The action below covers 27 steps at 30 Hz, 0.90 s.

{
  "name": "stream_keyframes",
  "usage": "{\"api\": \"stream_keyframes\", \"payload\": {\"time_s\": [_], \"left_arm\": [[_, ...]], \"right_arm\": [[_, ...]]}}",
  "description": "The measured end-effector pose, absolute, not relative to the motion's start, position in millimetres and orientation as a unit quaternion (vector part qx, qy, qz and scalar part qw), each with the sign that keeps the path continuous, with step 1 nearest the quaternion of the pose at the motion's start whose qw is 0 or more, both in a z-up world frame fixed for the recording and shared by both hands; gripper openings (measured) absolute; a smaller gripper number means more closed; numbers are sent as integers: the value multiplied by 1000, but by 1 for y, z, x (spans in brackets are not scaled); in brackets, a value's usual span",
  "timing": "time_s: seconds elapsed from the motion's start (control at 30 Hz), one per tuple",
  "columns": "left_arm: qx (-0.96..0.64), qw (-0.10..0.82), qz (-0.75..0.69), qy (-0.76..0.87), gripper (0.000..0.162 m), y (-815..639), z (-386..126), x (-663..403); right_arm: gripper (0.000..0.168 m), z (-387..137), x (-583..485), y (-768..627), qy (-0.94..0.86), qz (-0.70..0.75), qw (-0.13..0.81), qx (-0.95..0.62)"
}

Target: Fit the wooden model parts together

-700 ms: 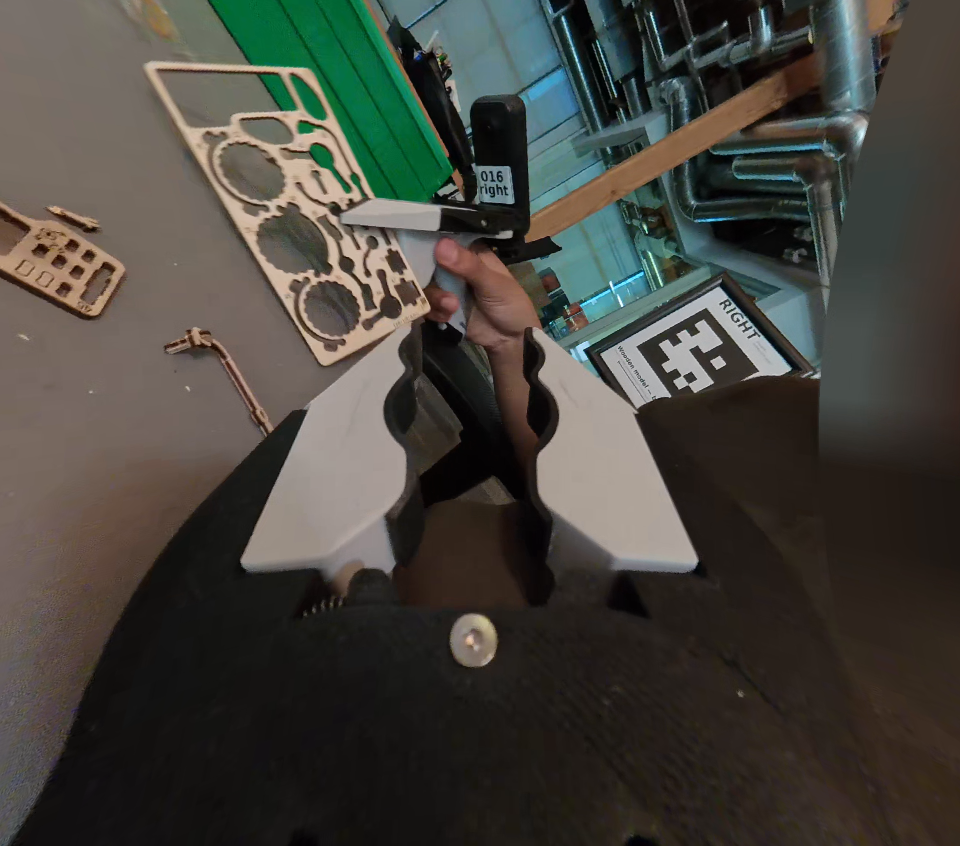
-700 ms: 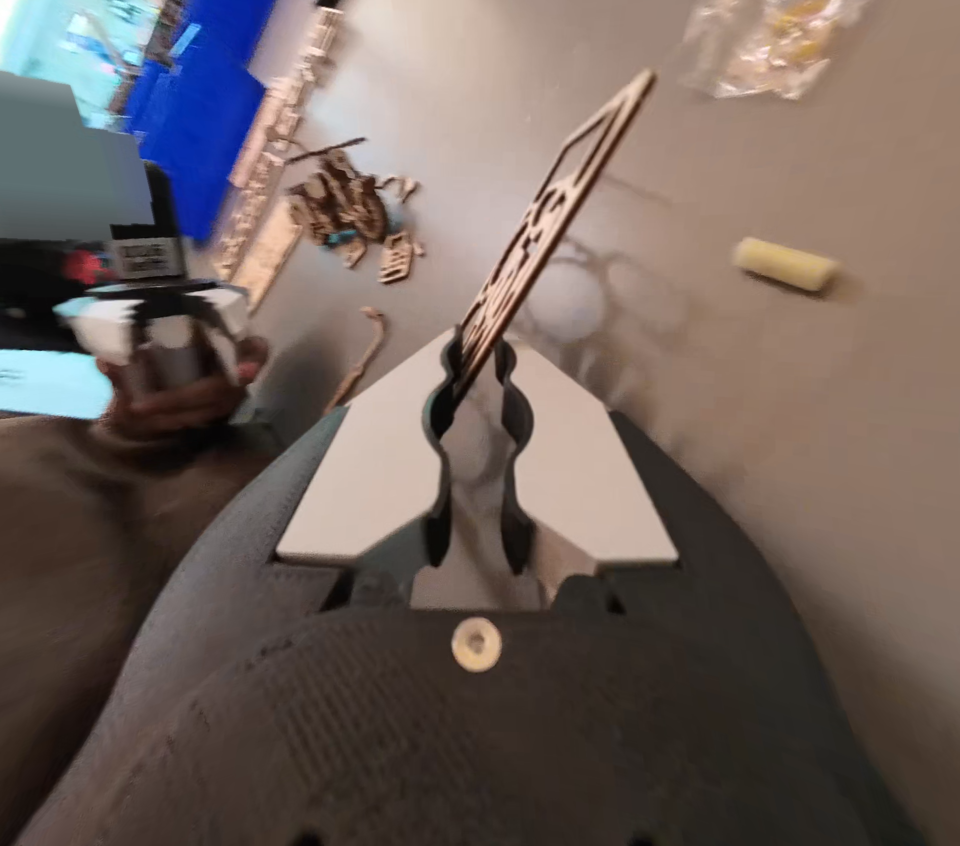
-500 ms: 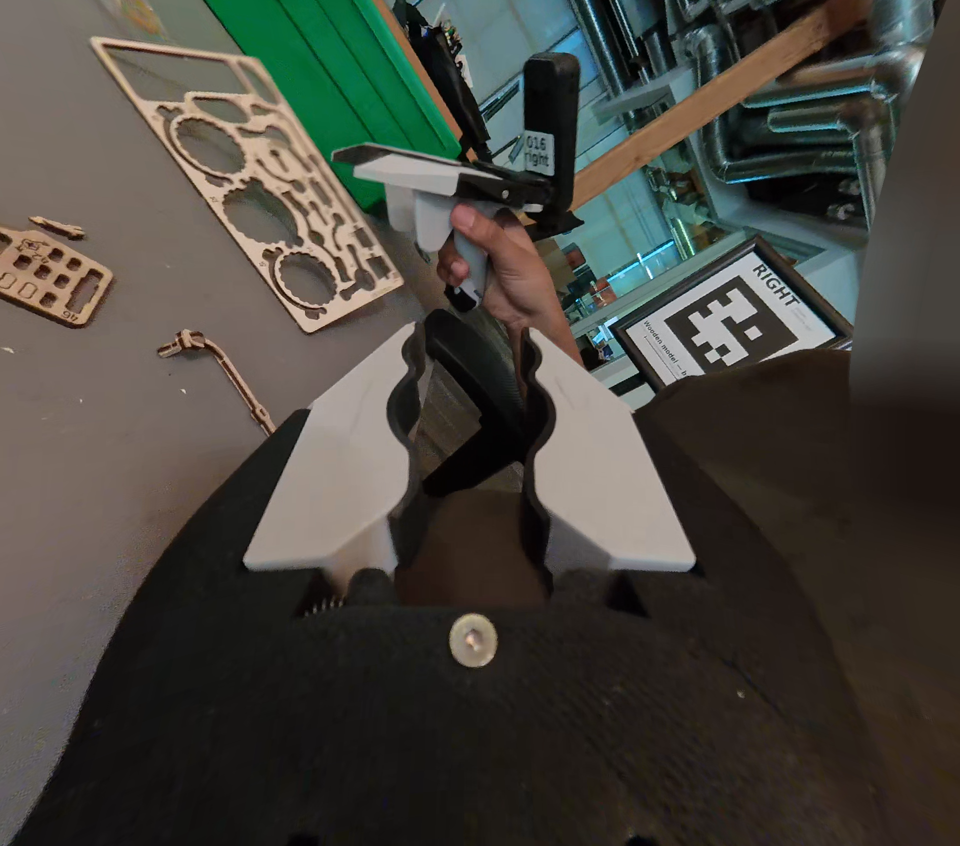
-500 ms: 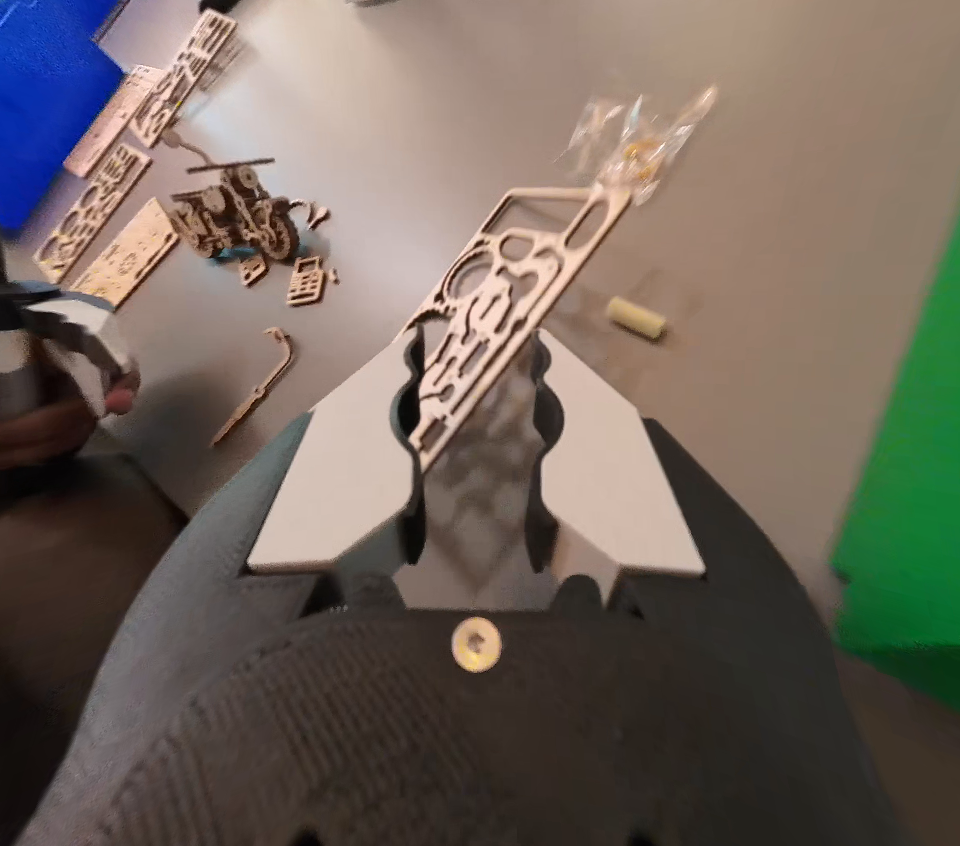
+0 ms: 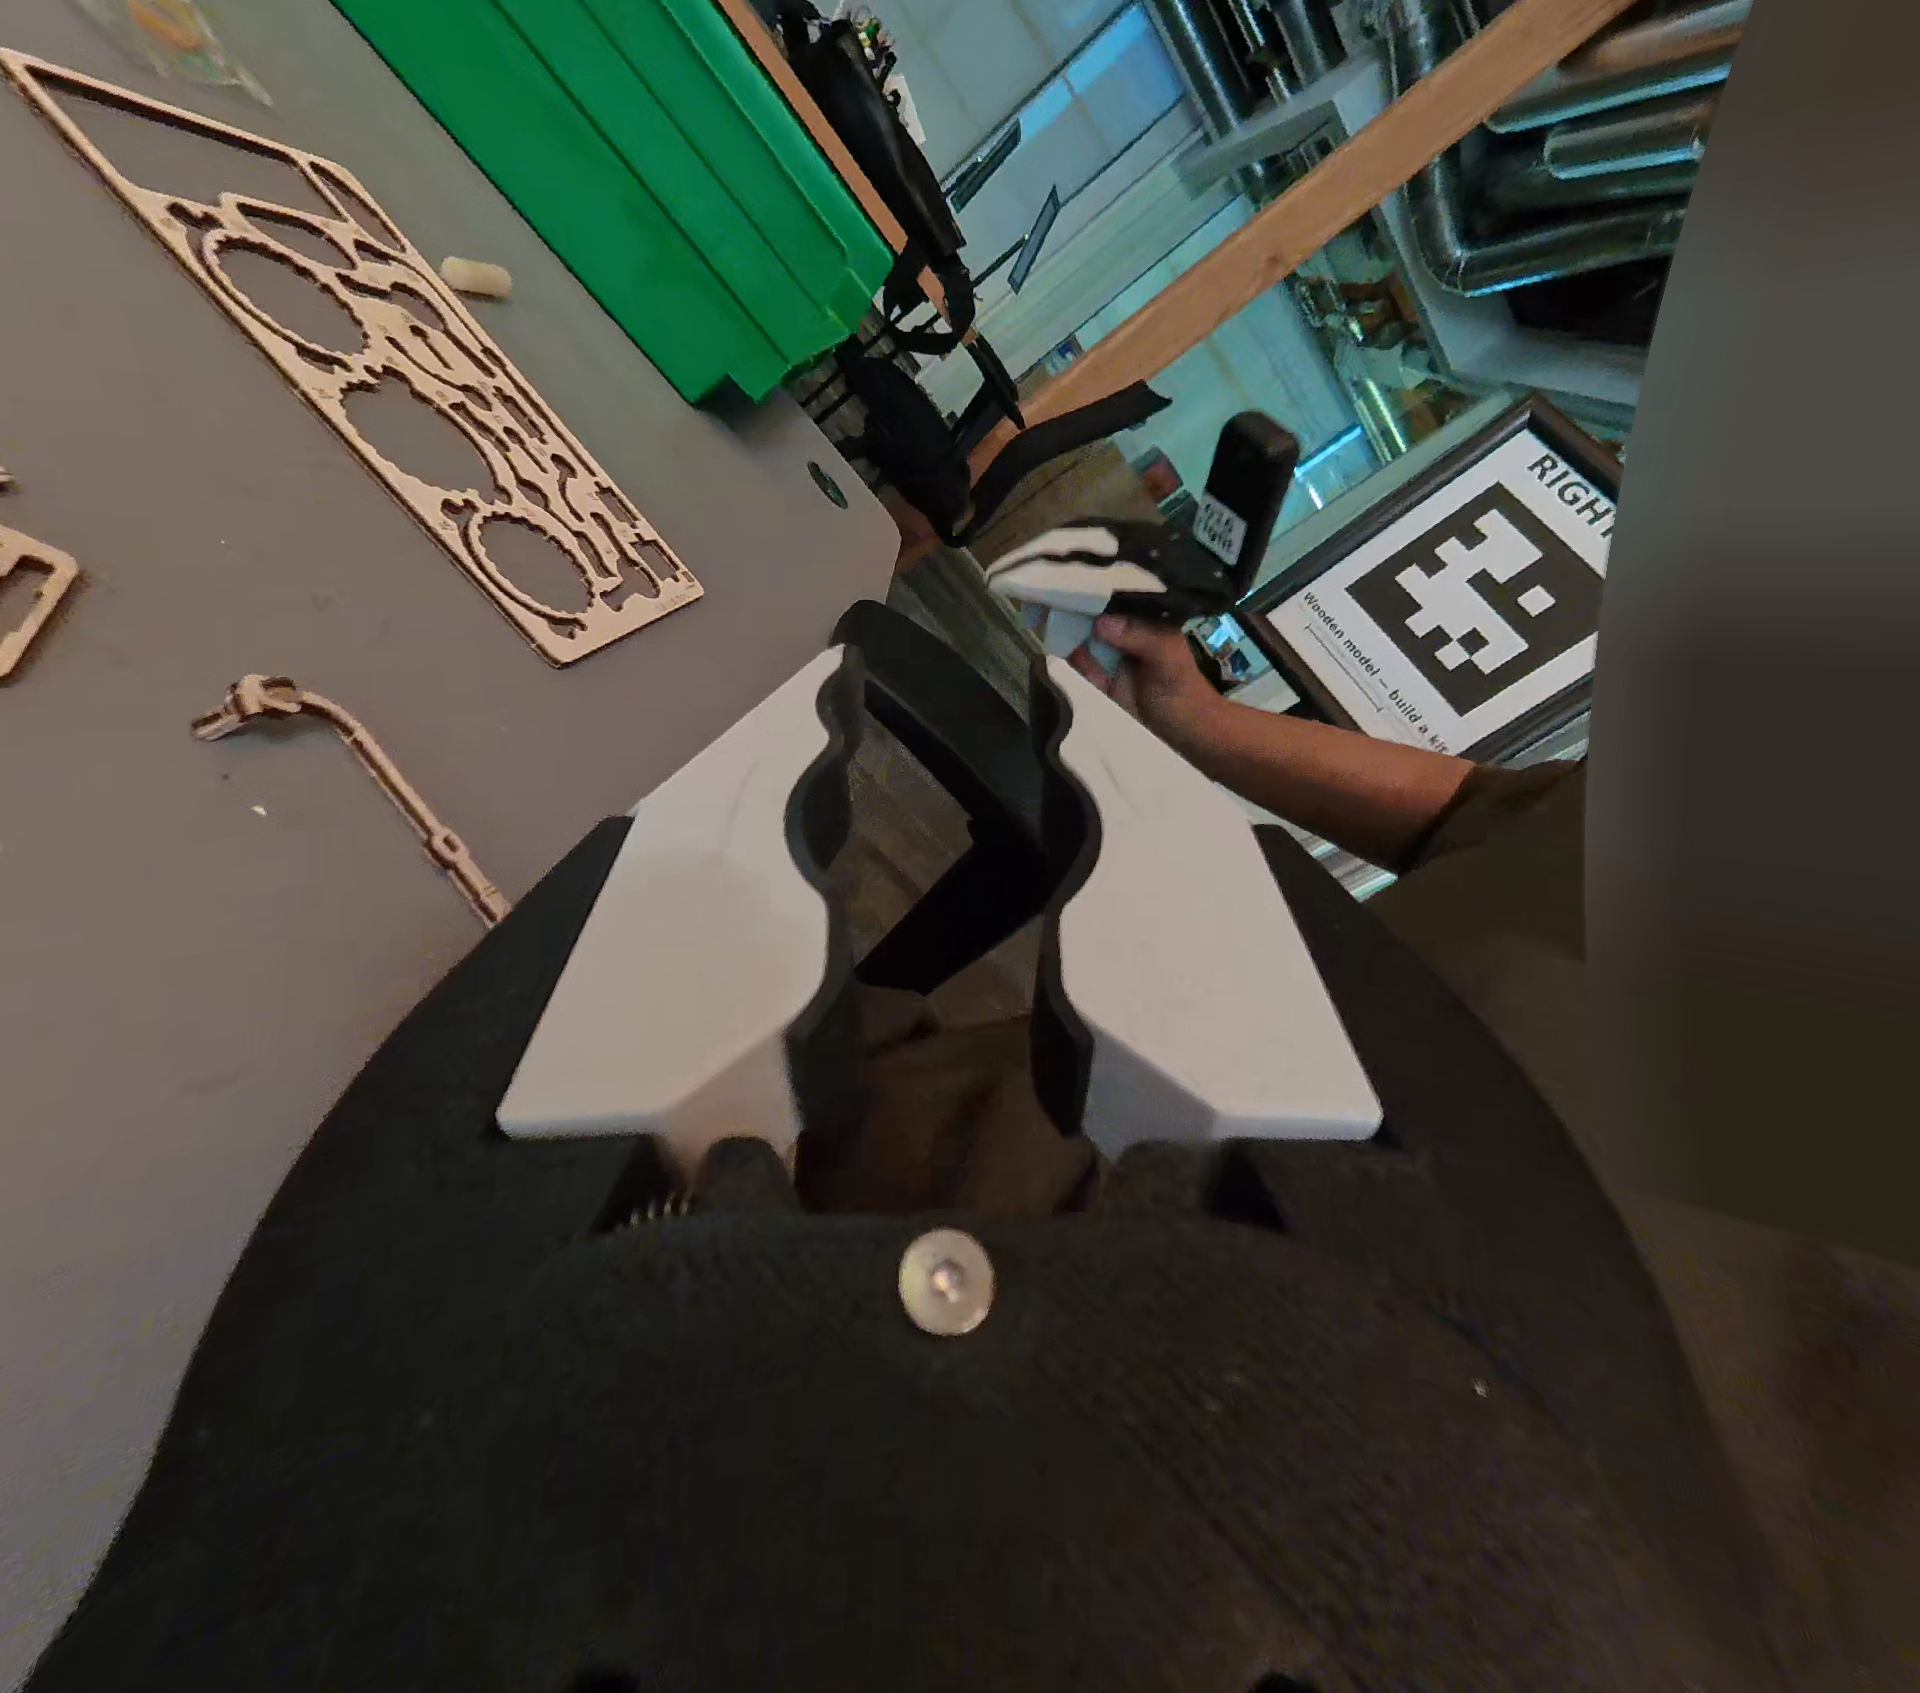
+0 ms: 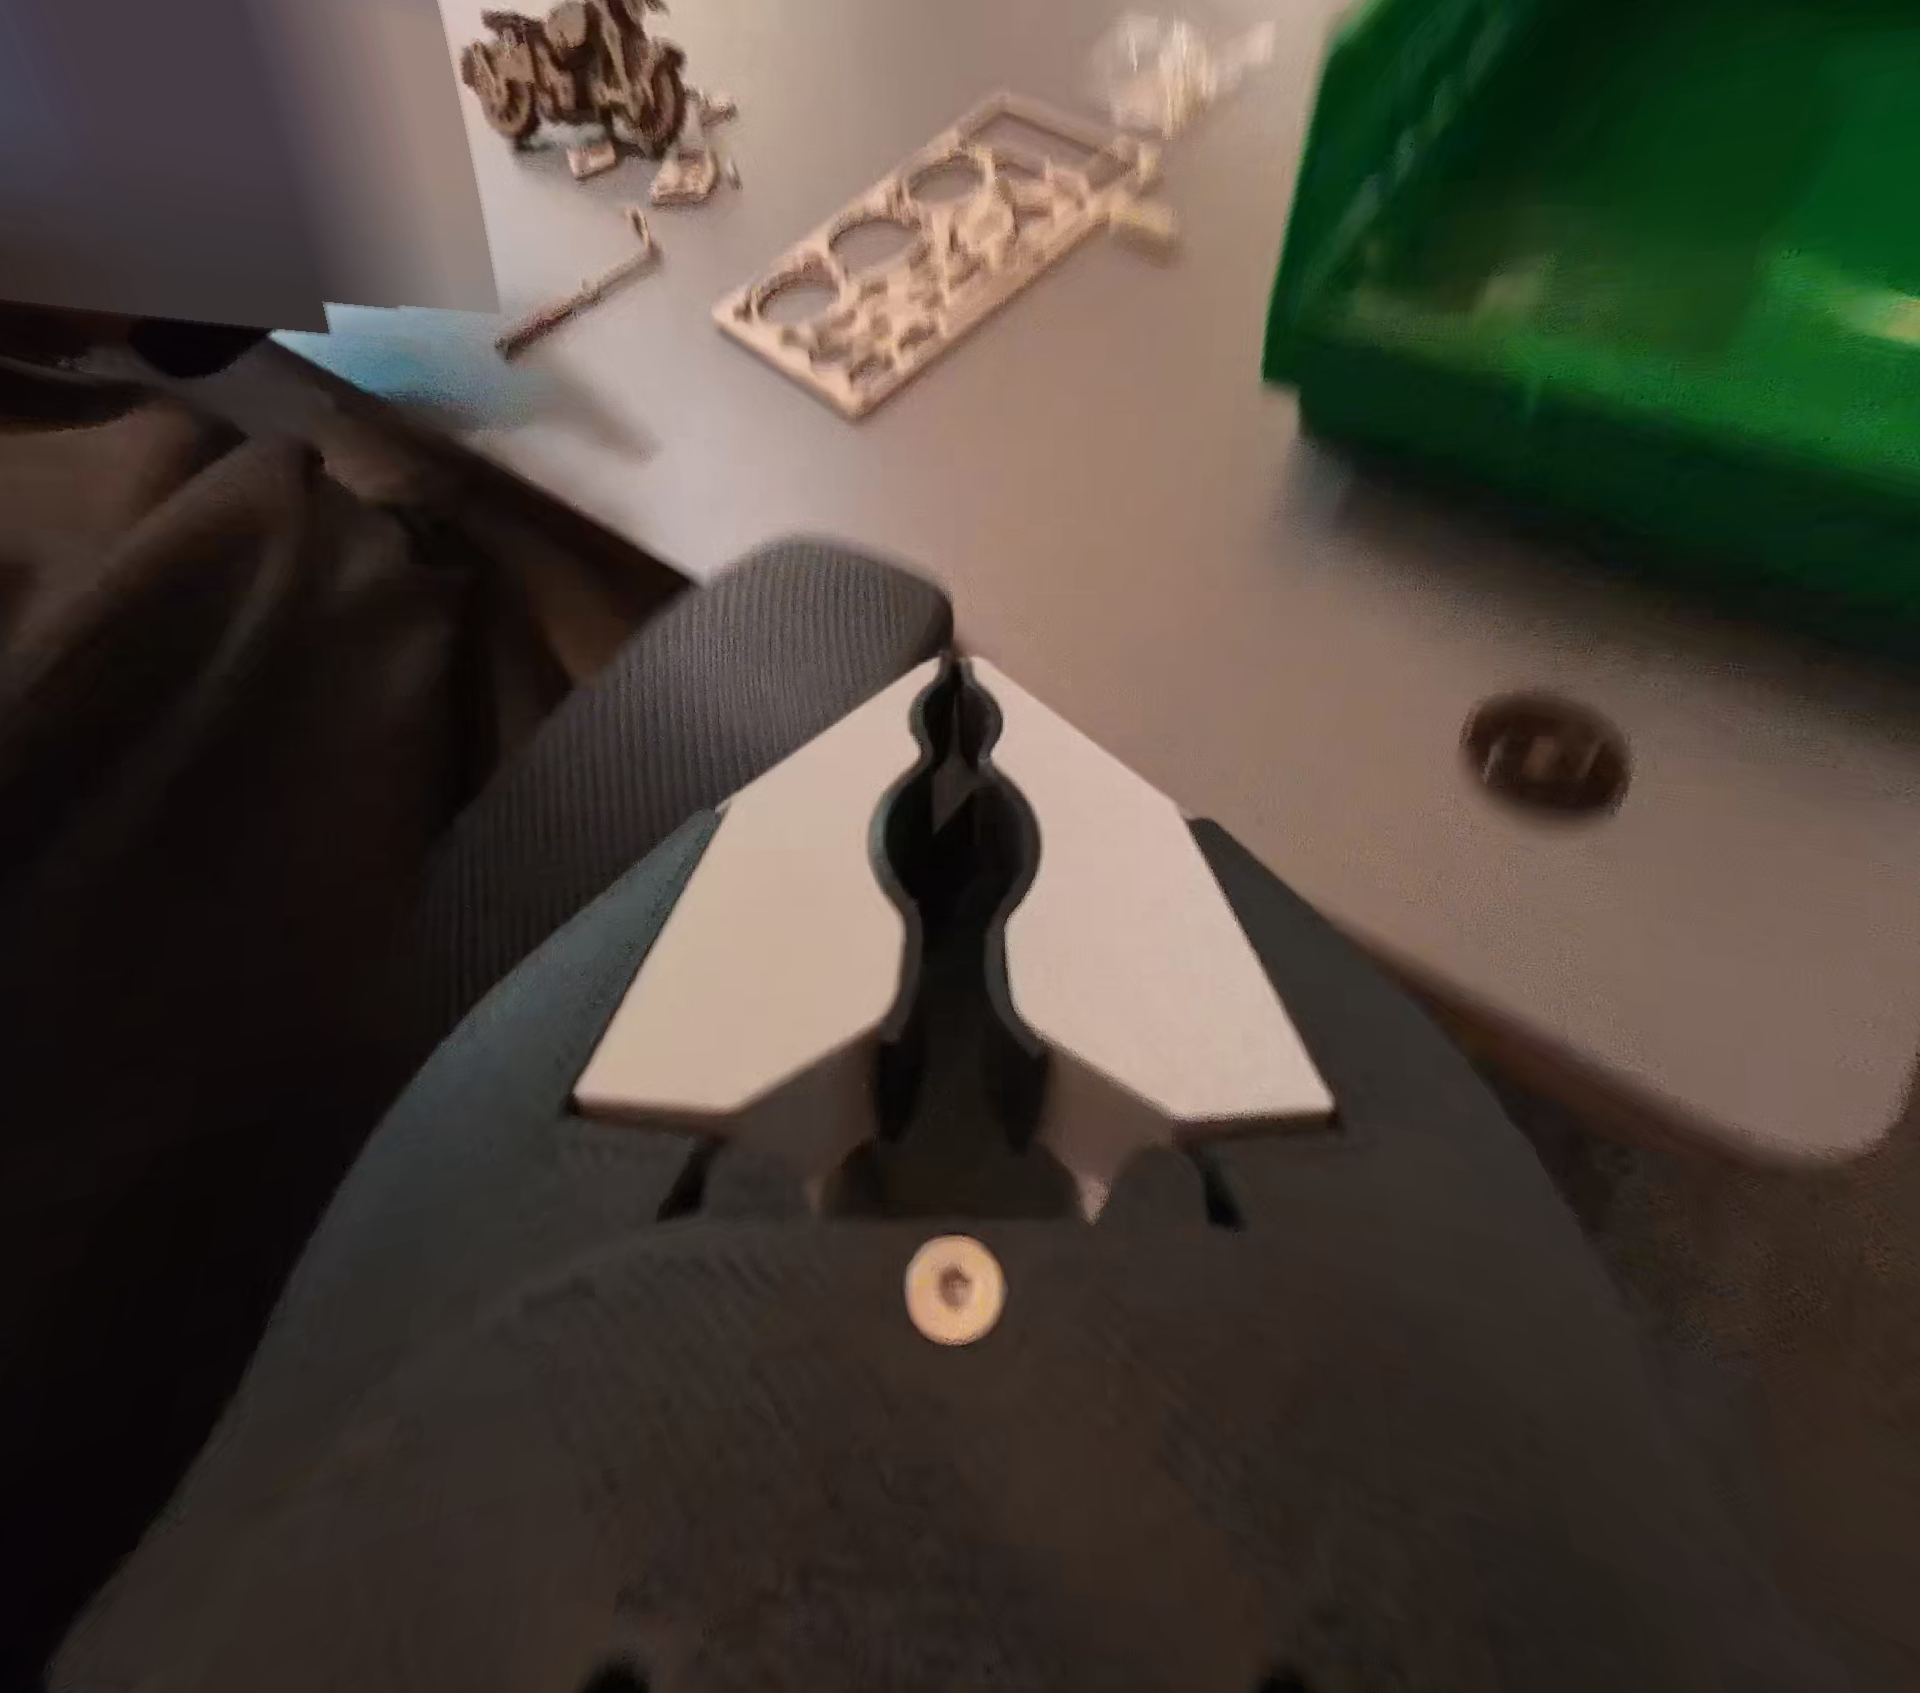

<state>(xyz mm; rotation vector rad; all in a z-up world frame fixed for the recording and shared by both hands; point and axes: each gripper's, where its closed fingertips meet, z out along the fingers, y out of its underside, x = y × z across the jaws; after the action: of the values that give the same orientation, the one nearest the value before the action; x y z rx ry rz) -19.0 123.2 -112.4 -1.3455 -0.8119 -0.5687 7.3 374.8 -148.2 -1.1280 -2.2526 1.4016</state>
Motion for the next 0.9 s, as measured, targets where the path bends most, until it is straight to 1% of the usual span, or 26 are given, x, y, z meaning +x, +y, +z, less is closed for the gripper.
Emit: {"api": "stream_keyframes", "payload": {"time_s": [0.03, 0.1, 0.2, 0.27, 0.33, 0.43, 0.6, 0.73, 0.9], "left_arm": [[-599, 671, -248, -358, 29, 125, -112, -18], [-600, 673, -240, -359, 28, 128, -112, -17], [-601, 675, -237, -357, 29, 131, -111, -16], [-605, 675, -233, -354, 29, 132, -111, -15], [-609, 673, -226, -354, 28, 132, -112, -15], [-605, 675, -225, -358, 28, 134, -111, -16], [-604, 674, -214, -366, 28, 139, -112, -15], [-609, 670, -203, -371, 27, 142, -117, -13], [-605, 671, -205, -377, 27, 142, -119, -15]], "right_arm": [[0, -160, 19, 384, -762, 490, 109, -409], [0, -183, 31, 403, -737, 493, 104, -450], [0, -247, 58, 410, -744, 460, 52, -482], [7, -290, 75, 401, -755, 449, 10, -478], [12, -312, 80, 378, -753, 475, -35, -453], [11, -303, 76, 332, -726, 578, -93, -361], [11, -308, 67, 296, -741, 601, -116, -278], [11, -314, 64, 286, -753, 593, -102, -266], [11, -318, 59, 276, -744, 598, -109, -276]]}}
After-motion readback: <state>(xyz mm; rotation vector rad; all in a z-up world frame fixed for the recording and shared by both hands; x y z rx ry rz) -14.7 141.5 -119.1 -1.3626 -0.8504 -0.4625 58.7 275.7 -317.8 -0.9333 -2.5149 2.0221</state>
